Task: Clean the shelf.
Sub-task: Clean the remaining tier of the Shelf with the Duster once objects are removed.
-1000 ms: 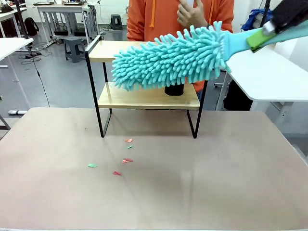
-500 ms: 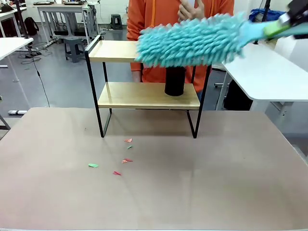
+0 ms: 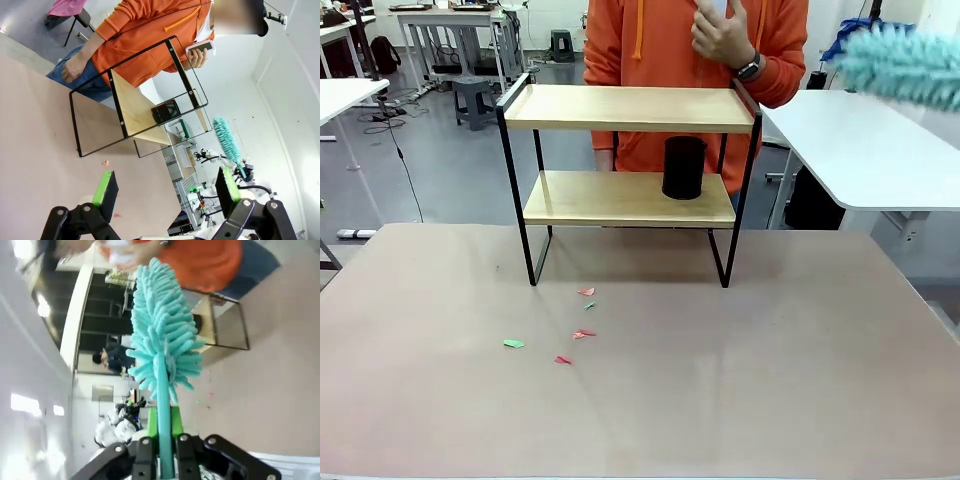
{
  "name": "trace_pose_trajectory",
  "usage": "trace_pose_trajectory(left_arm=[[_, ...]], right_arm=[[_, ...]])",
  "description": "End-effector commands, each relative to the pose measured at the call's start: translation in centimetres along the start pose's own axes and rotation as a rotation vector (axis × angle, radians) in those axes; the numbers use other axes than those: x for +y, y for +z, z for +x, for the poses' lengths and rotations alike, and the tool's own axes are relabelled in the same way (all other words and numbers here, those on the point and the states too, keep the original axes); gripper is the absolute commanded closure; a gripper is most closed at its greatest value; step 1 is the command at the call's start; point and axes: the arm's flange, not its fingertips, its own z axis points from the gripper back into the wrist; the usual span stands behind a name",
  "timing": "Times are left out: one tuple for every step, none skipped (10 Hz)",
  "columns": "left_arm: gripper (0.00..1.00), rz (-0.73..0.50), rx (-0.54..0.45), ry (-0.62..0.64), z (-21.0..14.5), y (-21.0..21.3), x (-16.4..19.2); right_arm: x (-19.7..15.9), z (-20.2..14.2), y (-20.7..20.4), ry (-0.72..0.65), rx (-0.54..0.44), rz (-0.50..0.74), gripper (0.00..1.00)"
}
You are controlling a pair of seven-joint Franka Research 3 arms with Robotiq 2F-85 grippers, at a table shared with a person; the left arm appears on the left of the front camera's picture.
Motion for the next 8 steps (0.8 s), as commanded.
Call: trace_pose_trajectory(left_arm=[[0.0, -0.015, 0.001, -0.019, -0.3, -0.1, -0.1], [0.0, -0.015, 0.001, -0.019, -0.3, -0.1, -0.1], [0.0, -0.015, 0.001, -0.019, -0.3, -0.1, -0.1], [0.0, -0.015, 0.001, -0.019, -0.3, -0.1, -0.1], [0.0, -0.015, 0.001, -0.019, -0.3, -0.1, -0.1], [0.0, -0.015, 0.001, -0.019, -0.3, -0.1, -0.1], [0.0, -0.015, 0.001, -0.019, -0.3, -0.1, -0.1], [0.0, -0.015, 0.001, -0.019, -0.3, -0.1, -0.1]], right_arm=[[-4.2, 1.1, -5.2, -0.134, -0.013, -0.109, 0.87], [-6.7, 1.7, -7.3, -0.196, -0.014, -0.184, 0.87], [-6.6, 2.1, -9.8, -0.181, 0.0, -0.26, 0.87], [-4.0, 1.9, -13.5, -0.09, 0.014, -0.353, 0.87], [-9.0, 1.3, -7.5, -0.19, 0.003, -0.205, 0.87], [-9.0, 1.3, -7.5, -0.19, 0.003, -0.205, 0.87], [-9.0, 1.3, -7.5, -0.19, 0.003, -0.205, 0.87], [-9.0, 1.3, -7.5, -0.19, 0.003, -0.205, 0.87]])
